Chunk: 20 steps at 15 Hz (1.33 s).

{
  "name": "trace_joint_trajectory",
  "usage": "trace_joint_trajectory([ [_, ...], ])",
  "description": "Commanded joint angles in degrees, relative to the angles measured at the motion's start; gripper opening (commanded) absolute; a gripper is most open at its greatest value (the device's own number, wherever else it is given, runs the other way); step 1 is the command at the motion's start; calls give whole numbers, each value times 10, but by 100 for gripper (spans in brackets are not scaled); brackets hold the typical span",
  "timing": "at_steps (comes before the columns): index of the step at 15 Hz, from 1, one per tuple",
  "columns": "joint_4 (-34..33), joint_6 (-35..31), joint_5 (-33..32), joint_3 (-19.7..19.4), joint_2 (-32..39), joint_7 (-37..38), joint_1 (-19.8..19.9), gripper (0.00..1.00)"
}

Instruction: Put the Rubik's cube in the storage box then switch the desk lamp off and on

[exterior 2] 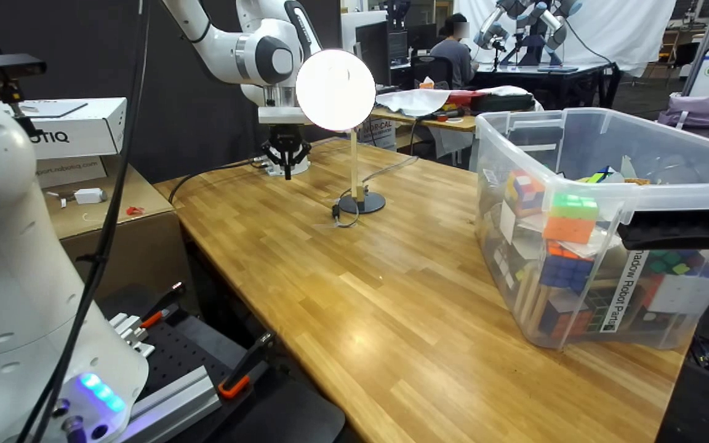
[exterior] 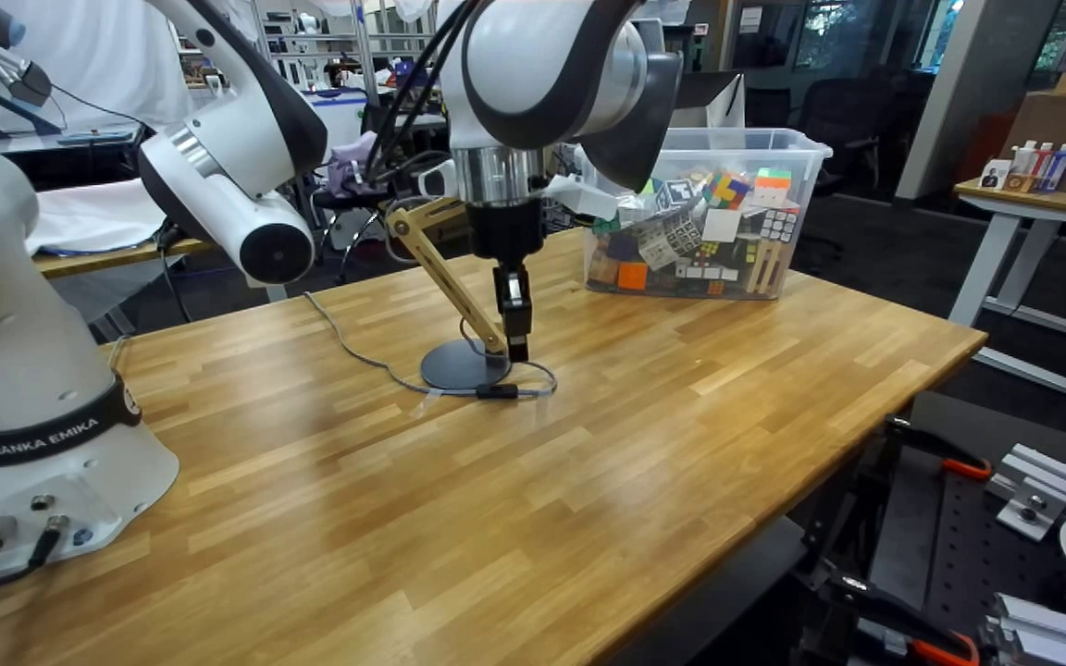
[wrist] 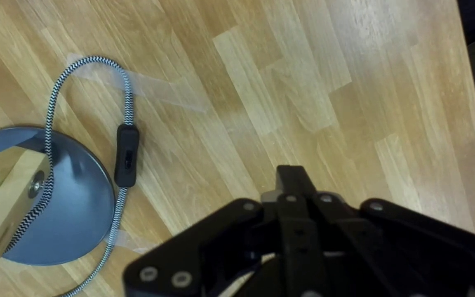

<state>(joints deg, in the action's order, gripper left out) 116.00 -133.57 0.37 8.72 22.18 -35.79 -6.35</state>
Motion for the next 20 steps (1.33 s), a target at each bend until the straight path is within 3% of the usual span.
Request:
trace_joint_trajectory([
  [1,-24,-3,-13,7,22,21,8,0],
  [20,-131,2,-67,3,147,62,20,0],
])
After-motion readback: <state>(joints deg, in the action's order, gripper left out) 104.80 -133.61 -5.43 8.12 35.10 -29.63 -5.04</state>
